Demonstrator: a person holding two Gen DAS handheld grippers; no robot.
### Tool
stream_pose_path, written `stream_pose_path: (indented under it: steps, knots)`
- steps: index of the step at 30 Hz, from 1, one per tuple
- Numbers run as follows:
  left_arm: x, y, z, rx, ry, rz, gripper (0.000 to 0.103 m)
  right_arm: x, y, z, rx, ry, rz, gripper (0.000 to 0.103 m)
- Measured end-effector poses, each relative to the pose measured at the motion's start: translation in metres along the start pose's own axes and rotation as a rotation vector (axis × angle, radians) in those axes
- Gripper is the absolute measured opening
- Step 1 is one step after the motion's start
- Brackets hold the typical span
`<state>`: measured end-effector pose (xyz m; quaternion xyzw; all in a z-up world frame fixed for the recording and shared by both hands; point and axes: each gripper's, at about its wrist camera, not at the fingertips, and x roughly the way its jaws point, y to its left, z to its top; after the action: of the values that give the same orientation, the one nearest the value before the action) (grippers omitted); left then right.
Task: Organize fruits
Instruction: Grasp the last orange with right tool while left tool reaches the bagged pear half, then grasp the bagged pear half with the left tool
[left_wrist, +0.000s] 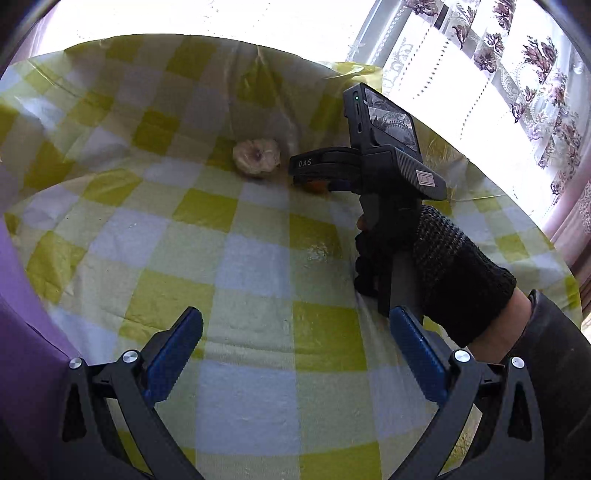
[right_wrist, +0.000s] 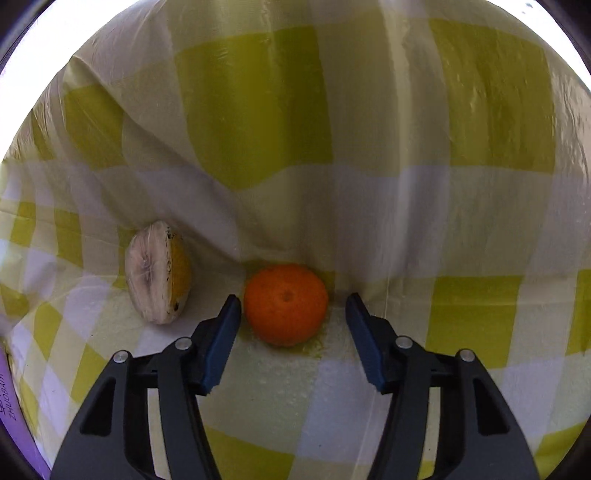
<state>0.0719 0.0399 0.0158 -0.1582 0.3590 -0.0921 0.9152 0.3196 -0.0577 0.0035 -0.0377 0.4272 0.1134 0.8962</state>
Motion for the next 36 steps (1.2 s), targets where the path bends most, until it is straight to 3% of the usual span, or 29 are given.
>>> stream_pose_path:
  steps: [3, 8, 14, 18, 23, 29, 33, 36]
  knots:
    - [0.001, 0.001, 0.0, -0.005, 0.003, -0.002, 0.098, -0.014, -0.001, -0.014, 0.03, -0.005, 0.027, 0.041]
    - [0.0, 0.003, 0.001, -0.001, 0.008, -0.005, 0.098, -0.064, -0.027, -0.067, 0.162, -0.04, 0.083, 0.041]
    - [0.005, 0.006, 0.003, -0.013, 0.055, -0.022, 0.098, -0.124, -0.049, -0.135, 0.28, -0.122, 0.052, 0.041]
    - [0.012, 0.015, 0.006, -0.077, 0.112, -0.044, 0.098, -0.141, -0.064, -0.156, 0.342, -0.187, 0.141, 0.041]
    - [0.031, 0.016, 0.032, -0.142, 0.068, 0.043, 0.098, -0.144, -0.079, -0.157, 0.329, -0.181, 0.197, 0.041]
    - [0.093, 0.026, 0.088, -0.294, 0.045, 0.12, 0.096, -0.144, -0.085, -0.16, 0.333, -0.179, 0.221, 0.041]
    - [0.133, 0.023, 0.123, -0.26, 0.031, 0.219, 0.096, -0.142, -0.085, -0.16, 0.337, -0.171, 0.218, 0.041]
    - [0.154, 0.021, 0.142, -0.222, 0.038, 0.266, 0.084, -0.143, -0.084, -0.16, 0.335, -0.173, 0.22, 0.041]
